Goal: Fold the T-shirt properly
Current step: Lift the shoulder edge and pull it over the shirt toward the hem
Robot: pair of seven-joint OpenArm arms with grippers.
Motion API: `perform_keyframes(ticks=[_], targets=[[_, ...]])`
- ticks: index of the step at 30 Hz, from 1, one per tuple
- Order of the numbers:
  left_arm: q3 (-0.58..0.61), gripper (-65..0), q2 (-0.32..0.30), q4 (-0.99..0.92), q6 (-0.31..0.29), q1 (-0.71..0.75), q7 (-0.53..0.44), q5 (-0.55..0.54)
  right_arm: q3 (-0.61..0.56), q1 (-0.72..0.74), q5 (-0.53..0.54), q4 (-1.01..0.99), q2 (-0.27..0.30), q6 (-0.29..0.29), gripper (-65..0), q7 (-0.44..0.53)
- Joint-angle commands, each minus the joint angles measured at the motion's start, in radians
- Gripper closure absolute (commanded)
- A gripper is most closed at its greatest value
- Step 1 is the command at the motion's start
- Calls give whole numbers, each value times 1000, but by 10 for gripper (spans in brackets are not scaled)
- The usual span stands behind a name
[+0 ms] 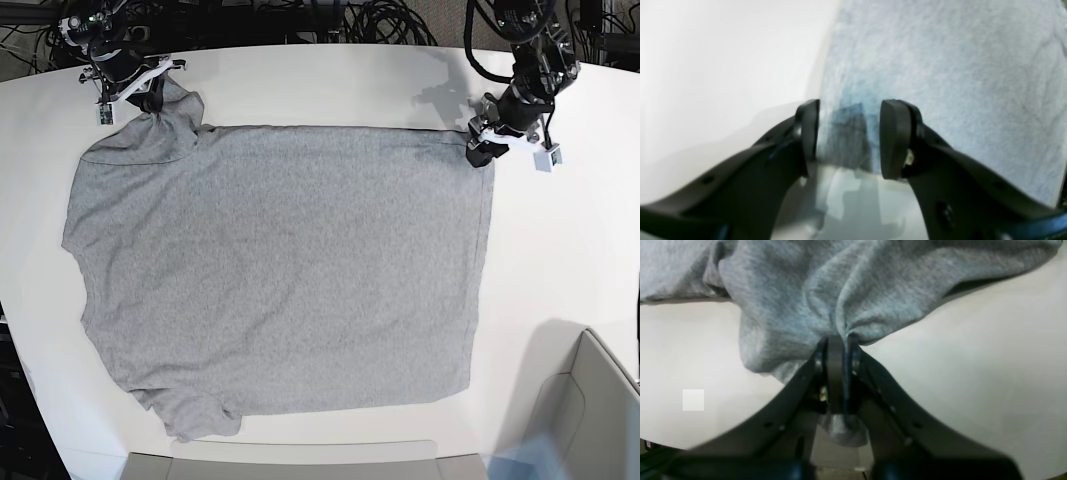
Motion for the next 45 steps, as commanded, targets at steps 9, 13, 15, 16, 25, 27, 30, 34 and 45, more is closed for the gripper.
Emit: perform_keyframes(ticks=[9, 13, 15, 16, 25, 27, 30, 34, 45], targets=[[31, -29, -2, -24, 20, -13, 53, 26, 8, 8, -68, 128, -1, 16, 0, -80], [31, 0, -3, 28, 20, -2, 56, 31, 10, 8, -68, 211, -1, 16, 0, -82], [31, 0, -3, 98, 20, 36, 55, 29, 38, 8, -68, 237, -1, 16, 0, -82], [31, 0, -2, 140, 22, 56, 55, 29, 50, 16, -68, 246, -1, 16, 0, -82], [-35, 0, 2, 353, 23, 134, 56, 28, 148, 24, -57, 295, -1, 16, 0, -82], [-67, 0, 0, 356, 23, 136, 56, 28, 222, 41, -8, 294, -1, 16, 0, -82], [-106, 0, -2, 356, 23, 133, 71, 26, 297, 84, 20, 294, 3, 16, 0, -88], [-110, 0, 0, 358, 22, 101, 157, 26, 297, 137, -35, 295, 22, 16, 0, -88], [-107, 0, 6, 358, 103, -27, 216, 28, 223, 291, -213, 295, 26, 16, 0, -82]])
